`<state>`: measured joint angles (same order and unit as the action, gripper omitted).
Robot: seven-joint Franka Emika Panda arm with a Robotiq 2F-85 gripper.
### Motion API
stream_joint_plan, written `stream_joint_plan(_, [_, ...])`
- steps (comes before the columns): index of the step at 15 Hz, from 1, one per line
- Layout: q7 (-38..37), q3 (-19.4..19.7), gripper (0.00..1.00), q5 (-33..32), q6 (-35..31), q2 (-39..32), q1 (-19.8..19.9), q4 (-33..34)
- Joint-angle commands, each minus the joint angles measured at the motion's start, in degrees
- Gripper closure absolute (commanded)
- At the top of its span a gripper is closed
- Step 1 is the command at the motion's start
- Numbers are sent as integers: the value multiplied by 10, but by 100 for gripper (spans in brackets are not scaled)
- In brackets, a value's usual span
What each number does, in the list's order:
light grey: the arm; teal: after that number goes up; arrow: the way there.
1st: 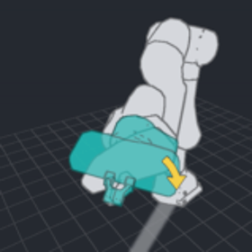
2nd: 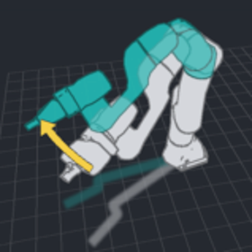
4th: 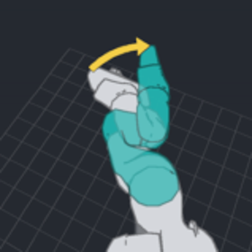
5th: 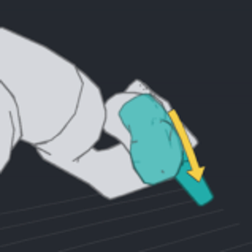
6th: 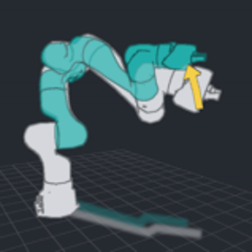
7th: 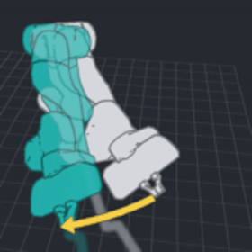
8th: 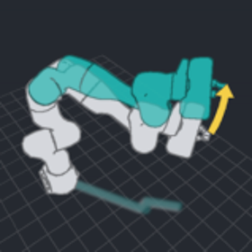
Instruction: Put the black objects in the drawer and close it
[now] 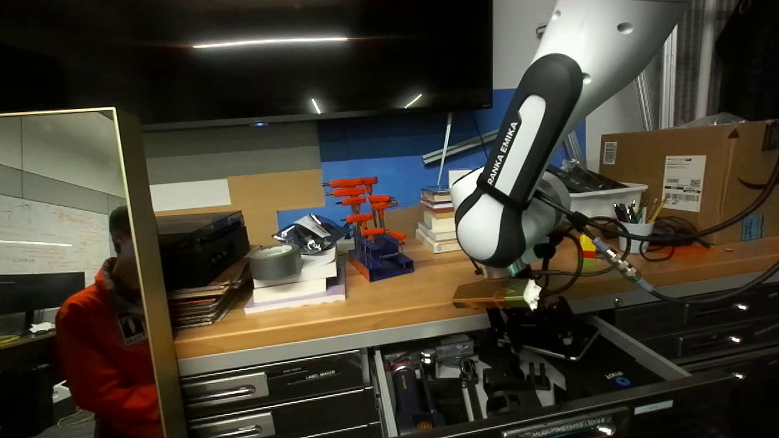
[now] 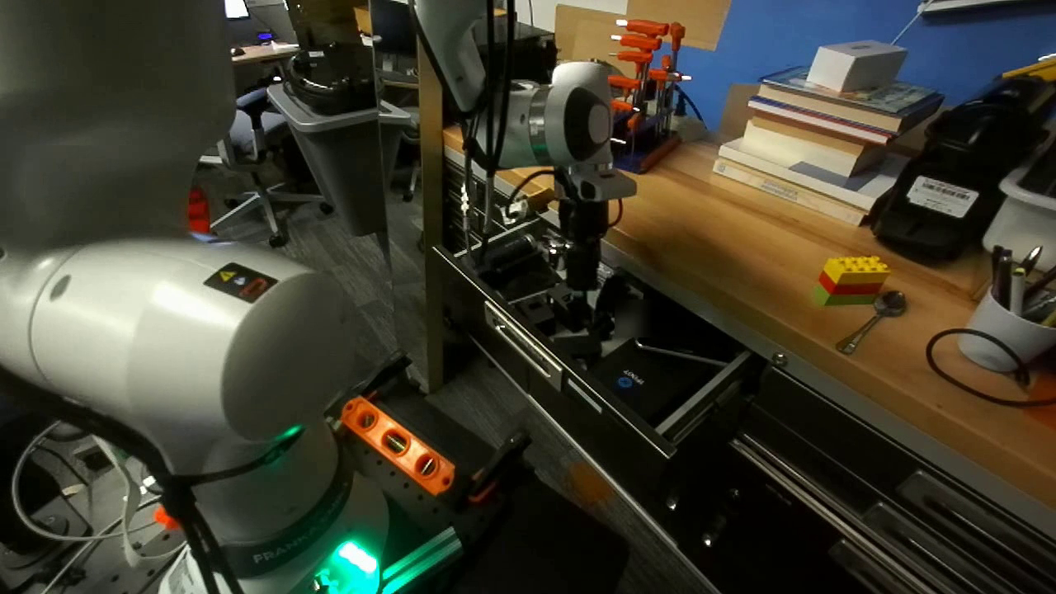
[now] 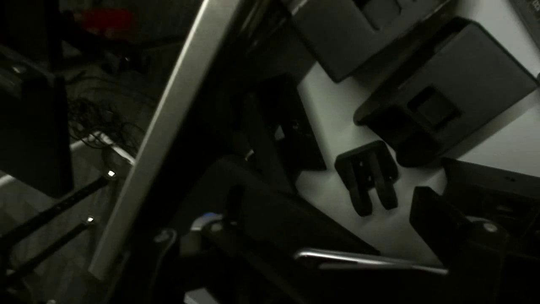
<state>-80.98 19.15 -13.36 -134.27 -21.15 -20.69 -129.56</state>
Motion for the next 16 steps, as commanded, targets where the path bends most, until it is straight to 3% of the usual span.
stream_joint_plan(1, [-153,14,0,-9,57,64,-59,-51])
stream_joint_plan(2, [-185,10,0,-1,69,71,-68,-59])
stream_joint_plan(3, [-231,-52,0,-14,74,84,-17,-71])
stream_joint_plan(9, [-323,-149,0,45,23,98,43,-132])
stream_joint_plan(13, [-315,-172,0,77,-94,89,77,-172])
stream_joint_plan(16, [-296,-175,0,96,-218,75,98,-198])
